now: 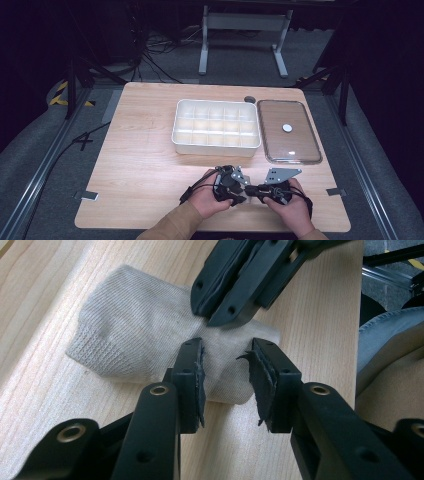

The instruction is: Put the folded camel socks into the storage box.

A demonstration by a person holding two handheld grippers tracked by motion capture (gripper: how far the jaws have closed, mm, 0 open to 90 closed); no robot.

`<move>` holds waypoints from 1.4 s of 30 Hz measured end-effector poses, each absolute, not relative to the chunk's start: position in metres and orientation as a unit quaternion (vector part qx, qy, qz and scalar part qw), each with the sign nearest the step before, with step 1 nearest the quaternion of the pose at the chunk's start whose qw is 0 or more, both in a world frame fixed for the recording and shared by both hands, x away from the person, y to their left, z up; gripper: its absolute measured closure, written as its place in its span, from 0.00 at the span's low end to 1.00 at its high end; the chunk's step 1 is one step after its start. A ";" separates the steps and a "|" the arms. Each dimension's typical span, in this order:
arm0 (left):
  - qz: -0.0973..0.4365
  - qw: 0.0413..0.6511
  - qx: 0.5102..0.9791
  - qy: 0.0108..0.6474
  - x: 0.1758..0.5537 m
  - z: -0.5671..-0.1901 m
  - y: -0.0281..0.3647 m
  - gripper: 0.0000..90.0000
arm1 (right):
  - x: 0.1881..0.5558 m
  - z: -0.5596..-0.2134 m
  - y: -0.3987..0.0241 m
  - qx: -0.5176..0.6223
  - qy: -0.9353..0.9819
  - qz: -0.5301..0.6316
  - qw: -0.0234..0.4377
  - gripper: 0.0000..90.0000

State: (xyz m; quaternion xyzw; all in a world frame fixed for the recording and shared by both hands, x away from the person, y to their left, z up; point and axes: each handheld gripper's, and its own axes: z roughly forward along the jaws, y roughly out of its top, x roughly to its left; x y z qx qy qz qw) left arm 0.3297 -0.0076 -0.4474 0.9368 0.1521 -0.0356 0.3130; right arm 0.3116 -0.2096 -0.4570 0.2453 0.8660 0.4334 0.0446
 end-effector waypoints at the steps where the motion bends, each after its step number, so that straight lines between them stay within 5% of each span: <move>1: -0.036 0.313 0.937 0.149 0.330 -0.447 -0.008 0.73 | 0.312 -0.458 -0.209 0.245 0.869 0.428 0.046 0.95; 9: -0.028 0.316 0.937 0.148 0.330 -0.446 -0.005 0.67 | 0.315 -0.466 -0.210 0.247 0.875 0.414 0.044 0.98; 15: 0.015 0.320 0.934 0.156 0.330 -0.444 -0.002 0.50 | 0.316 -0.465 -0.211 0.257 0.877 0.404 0.041 0.98; 28: 0.025 0.301 0.944 0.135 0.333 -0.453 -0.012 0.40 | 0.319 -0.463 -0.212 0.264 0.879 0.395 0.037 0.98; 42: 0.038 0.335 0.933 0.127 0.332 -0.446 -0.009 0.46 | 0.321 -0.462 -0.214 0.266 0.880 0.392 0.030 0.97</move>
